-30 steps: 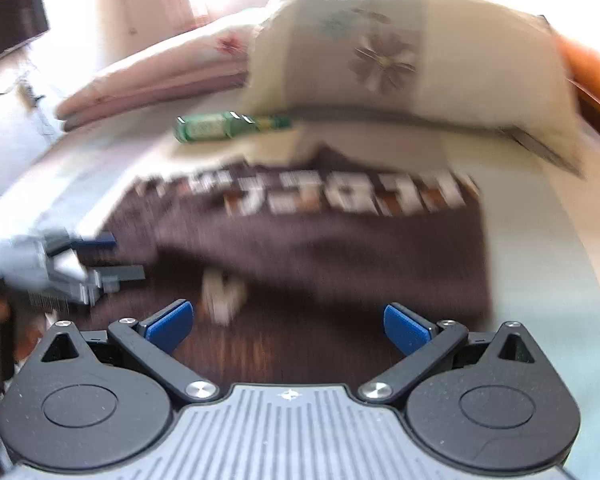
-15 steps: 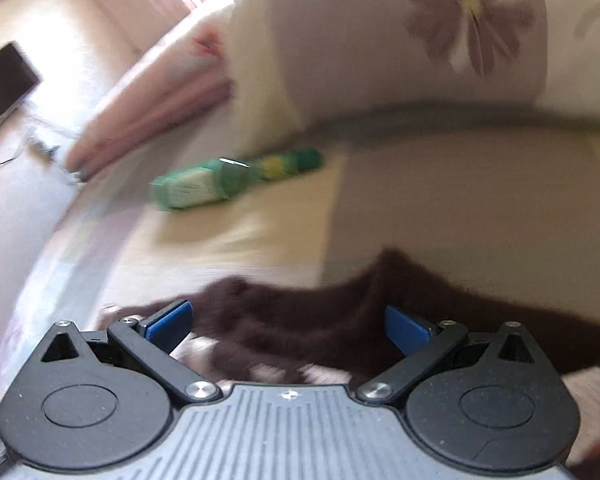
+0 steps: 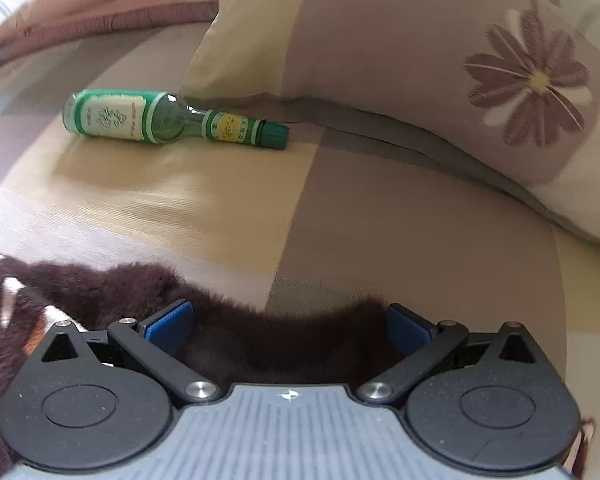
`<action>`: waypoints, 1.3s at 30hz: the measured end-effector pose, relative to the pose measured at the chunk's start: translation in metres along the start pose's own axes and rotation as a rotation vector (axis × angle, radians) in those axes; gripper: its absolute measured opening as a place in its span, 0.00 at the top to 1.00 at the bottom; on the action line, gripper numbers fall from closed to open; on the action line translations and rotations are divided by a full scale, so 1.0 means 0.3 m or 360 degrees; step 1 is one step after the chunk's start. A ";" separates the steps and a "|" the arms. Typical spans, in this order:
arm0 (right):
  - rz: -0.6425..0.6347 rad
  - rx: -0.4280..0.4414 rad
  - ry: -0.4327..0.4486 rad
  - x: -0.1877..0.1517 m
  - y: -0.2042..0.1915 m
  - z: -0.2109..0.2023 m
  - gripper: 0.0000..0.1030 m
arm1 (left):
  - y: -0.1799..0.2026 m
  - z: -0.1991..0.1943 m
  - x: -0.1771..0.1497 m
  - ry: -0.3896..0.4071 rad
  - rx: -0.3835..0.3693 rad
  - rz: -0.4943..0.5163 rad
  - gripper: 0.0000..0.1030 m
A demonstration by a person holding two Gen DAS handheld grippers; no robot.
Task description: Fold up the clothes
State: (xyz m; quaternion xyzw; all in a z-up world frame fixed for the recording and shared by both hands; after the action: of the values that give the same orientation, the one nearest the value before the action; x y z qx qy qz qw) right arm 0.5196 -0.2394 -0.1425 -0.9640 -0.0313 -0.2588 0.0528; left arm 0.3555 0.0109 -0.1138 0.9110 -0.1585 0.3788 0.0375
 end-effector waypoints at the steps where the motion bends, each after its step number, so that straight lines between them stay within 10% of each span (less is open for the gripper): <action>1: -0.0013 -0.0004 -0.0025 0.005 -0.006 0.007 0.00 | 0.001 0.005 -0.001 -0.0005 0.0001 0.0000 0.01; 10: -0.0095 0.0124 -0.0189 0.004 -0.051 0.019 0.00 | 0.030 0.022 -0.006 -0.0018 0.0065 0.0056 0.01; 20: 0.0026 0.0010 0.0054 0.087 -0.056 0.097 0.00 | 0.023 0.023 -0.006 -0.0009 0.0045 0.0035 0.01; 32: 0.0384 0.0495 0.0026 -0.013 0.098 -0.130 0.00 | 0.029 0.027 -0.007 -0.0012 0.0052 0.0031 0.01; 39: 0.0457 0.0480 0.0072 0.013 0.118 -0.078 0.00 | 0.022 0.027 -0.007 -0.0013 0.0038 0.0023 0.01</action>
State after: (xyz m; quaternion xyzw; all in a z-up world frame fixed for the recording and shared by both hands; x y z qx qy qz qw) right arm 0.5146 -0.2772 -0.1235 -0.9337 0.0692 -0.2625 0.2336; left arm 0.3575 0.0036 -0.1214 0.9118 -0.1607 0.3771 0.0231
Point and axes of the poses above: each gripper's, at about its wrist camera, not at the fingertips, and z roughly the way its jaws point, y to its right, x to its top, the point moved 2 cm from there along z, roughly the way its jaws point, and after that the axes turned 9 degrees about x, right-handed, at the moved point
